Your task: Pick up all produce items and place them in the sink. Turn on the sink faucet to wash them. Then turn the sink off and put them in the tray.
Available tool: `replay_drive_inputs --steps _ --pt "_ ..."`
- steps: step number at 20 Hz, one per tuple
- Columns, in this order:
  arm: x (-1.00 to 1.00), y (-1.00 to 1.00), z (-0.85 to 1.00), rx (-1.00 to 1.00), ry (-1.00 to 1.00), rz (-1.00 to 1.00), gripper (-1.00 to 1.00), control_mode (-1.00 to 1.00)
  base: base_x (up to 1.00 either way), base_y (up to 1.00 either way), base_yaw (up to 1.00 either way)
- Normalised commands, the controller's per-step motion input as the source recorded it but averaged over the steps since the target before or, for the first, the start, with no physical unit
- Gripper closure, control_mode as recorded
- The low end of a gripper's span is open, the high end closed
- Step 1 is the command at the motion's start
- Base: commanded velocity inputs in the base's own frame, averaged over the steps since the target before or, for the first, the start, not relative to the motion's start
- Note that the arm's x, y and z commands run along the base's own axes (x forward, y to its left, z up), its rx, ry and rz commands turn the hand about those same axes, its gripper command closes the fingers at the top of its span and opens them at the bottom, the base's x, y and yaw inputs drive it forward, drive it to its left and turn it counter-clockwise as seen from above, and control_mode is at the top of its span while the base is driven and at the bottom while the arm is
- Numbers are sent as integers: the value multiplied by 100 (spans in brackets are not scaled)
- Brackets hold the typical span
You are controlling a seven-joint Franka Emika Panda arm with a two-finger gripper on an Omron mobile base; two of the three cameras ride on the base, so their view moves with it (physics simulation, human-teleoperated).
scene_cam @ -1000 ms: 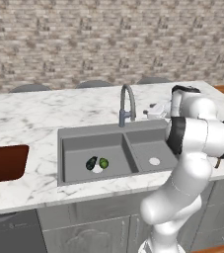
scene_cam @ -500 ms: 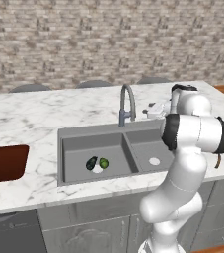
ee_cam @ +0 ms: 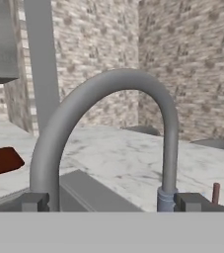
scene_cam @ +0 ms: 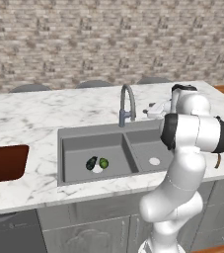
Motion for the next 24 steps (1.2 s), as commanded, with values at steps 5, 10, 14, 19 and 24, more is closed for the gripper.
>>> replay_drive_inputs --steps 5,10,14,19,24 --pt "0 -18 0 2 0 0 -100 -100 0 0 0" --pt "2 -30 0 4 0 0 -100 -100 0 0 0" --pt "9 -27 0 5 0 0 -100 -100 0 0 0" --pt "15 -26 0 5 0 0 -100 -100 0 0 0" --pt "18 -21 0 4 0 0 -100 -100 0 0 0"
